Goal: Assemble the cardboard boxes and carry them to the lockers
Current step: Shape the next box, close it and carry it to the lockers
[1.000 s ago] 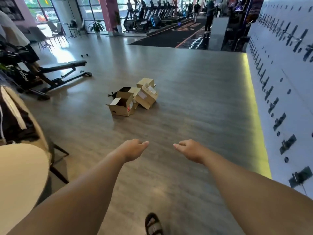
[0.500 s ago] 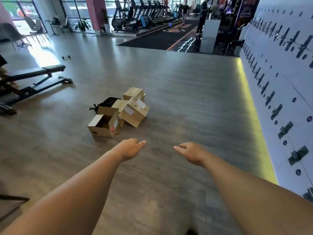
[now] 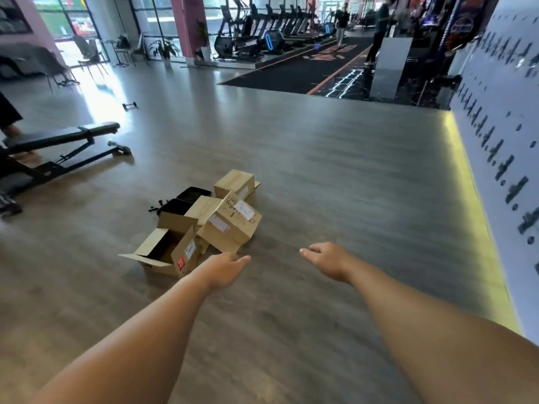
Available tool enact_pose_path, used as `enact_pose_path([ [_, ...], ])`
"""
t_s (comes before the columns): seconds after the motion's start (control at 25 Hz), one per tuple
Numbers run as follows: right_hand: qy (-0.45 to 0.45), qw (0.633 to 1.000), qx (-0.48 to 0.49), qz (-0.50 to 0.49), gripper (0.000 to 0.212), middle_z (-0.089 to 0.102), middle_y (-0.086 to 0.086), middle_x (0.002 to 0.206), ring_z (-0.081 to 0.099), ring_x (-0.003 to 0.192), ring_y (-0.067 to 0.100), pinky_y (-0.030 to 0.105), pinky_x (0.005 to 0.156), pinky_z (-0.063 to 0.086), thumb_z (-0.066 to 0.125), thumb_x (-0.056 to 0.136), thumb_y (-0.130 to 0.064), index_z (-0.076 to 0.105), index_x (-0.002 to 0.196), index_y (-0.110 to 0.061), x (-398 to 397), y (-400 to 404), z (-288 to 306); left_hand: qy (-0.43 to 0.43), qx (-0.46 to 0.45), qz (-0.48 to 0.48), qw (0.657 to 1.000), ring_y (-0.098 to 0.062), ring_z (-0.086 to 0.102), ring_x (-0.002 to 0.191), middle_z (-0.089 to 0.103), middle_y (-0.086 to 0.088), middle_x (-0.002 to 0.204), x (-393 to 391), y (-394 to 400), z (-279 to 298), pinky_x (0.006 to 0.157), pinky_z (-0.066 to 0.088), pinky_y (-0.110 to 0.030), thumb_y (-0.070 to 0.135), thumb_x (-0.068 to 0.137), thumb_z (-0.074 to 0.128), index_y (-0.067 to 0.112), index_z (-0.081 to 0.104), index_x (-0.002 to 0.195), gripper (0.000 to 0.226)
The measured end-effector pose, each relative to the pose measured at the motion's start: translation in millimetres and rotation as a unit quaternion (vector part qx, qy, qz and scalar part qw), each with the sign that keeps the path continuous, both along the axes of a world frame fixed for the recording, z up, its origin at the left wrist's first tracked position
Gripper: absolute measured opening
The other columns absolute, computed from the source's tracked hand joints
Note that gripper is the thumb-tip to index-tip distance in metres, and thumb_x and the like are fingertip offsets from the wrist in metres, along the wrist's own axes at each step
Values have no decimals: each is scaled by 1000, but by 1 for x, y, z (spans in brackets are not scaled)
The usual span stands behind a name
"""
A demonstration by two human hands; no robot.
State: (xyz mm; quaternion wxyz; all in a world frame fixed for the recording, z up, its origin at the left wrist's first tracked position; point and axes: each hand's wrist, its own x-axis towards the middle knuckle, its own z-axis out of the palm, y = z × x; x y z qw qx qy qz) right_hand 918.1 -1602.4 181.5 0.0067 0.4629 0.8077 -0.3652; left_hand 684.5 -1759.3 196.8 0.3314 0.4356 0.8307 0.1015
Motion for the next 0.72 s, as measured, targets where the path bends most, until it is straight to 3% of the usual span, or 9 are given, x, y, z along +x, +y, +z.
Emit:
enact_pose_path([
  [0.08, -10, 1000, 2, 7, 60, 68, 0, 96, 65, 102, 25, 36, 91, 50, 45, 87, -72, 66, 91, -16, -29, 55, -3, -2, -14, 9, 1000, -26, 42, 138, 48, -7, 150, -25, 49, -2, 111, 34, -39, 65, 98, 34, 18, 47, 147, 69],
  [0.2, -21, 999, -1, 28, 67, 59, -7, 91, 59, 93, 20, 38, 92, 48, 40, 74, -84, 61, 84, -22, -79, 137, -19, 1, -15, 27, 1000, -25, 43, 139, 47, -7, 151, -71, 124, -12, 113, 35, -39, 62, 99, 35, 18, 47, 148, 67],
  [0.32, -25, 998, -2, 51, 81, 51, -10, 98, 53, 97, 17, 37, 94, 45, 35, 63, -90, 64, 101, -24, -132, 219, -32, 4, -10, 43, 999, -26, 44, 137, 47, -7, 150, -123, 200, -17, 113, 36, -40, 61, 100, 34, 19, 46, 149, 65],
  [0.4, -30, 998, -1, 57, 80, 52, -7, 99, 51, 96, 16, 37, 90, 43, 35, 64, -90, 61, 101, -24, -170, 274, -32, -8, 7, 60, 998, -26, 48, 132, 50, -7, 147, -162, 251, -17, 110, 40, -41, 63, 99, 33, 20, 48, 147, 66],
  [0.56, -54, 996, -19, 68, 84, 62, -2, 109, 58, 104, 18, 38, 96, 44, 34, 64, -91, 61, 105, -24, -226, 364, -31, -22, 5, 91, 996, -24, 46, 134, 49, -4, 148, -215, 326, -12, 111, 38, -39, 61, 100, 33, 21, 49, 147, 63],
  [0.64, -45, 996, -24, 71, 98, 65, 3, 131, 60, 121, 22, 38, 104, 45, 35, 65, -90, 64, 124, -17, -257, 405, -31, -29, -8, 104, 994, -23, 46, 134, 50, -3, 148, -237, 362, -15, 111, 38, -39, 61, 100, 32, 21, 49, 146, 63],
  [0.72, -48, 994, -32, 90, 101, 55, 4, 148, 52, 134, 24, 42, 112, 40, 38, 71, -86, 55, 142, -17, -291, 443, -31, -40, -18, 122, 992, -22, 49, 131, 52, -3, 146, -256, 398, -23, 109, 40, -37, 59, 102, 32, 21, 51, 145, 61],
])
